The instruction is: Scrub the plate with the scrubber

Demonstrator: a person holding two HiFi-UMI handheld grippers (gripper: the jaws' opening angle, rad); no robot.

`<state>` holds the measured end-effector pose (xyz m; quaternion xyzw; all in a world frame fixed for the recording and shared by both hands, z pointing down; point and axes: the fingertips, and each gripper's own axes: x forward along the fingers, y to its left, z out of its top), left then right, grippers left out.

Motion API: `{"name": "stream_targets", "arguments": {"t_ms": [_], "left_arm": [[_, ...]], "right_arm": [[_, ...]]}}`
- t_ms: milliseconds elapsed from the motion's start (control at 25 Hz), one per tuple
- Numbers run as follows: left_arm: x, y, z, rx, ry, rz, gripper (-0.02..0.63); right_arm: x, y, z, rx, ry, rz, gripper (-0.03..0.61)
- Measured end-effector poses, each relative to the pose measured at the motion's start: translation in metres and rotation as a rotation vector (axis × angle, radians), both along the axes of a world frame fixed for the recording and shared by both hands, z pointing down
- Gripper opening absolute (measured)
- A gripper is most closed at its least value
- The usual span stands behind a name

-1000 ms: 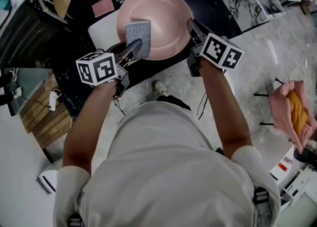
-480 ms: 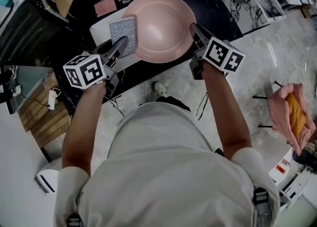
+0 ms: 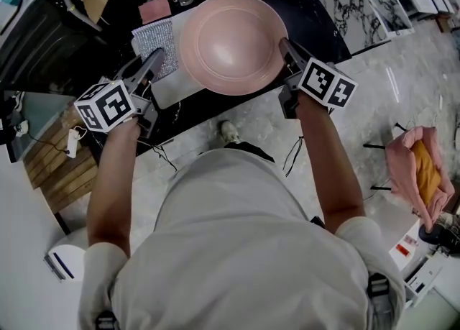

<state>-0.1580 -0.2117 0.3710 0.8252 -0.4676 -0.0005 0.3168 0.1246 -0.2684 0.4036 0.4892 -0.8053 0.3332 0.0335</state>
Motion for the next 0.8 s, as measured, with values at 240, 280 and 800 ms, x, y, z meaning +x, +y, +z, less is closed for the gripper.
{"name": "stream_targets", "arguments": {"t_ms": [240,280,800], "left_arm": [[-0.016,0.008,-0.005,0.025,-0.035,-0.048,0.063],[-0.017,0.010,-0.005,0.028,-0.042,-0.051,0.063],[-0.027,0.031,0.000,0.054,-0.111,-0.086,0.063]], "right_arm": [[0.002,-0.003,0.004,-0.016,-0.003,-0.010,0.029],[0.002,-0.003,0.005,-0.020,-0.005,-0.012,0.029],[-0.011,-0.025,0.032,-0.091,-0.012,-0.047,0.029]]}}
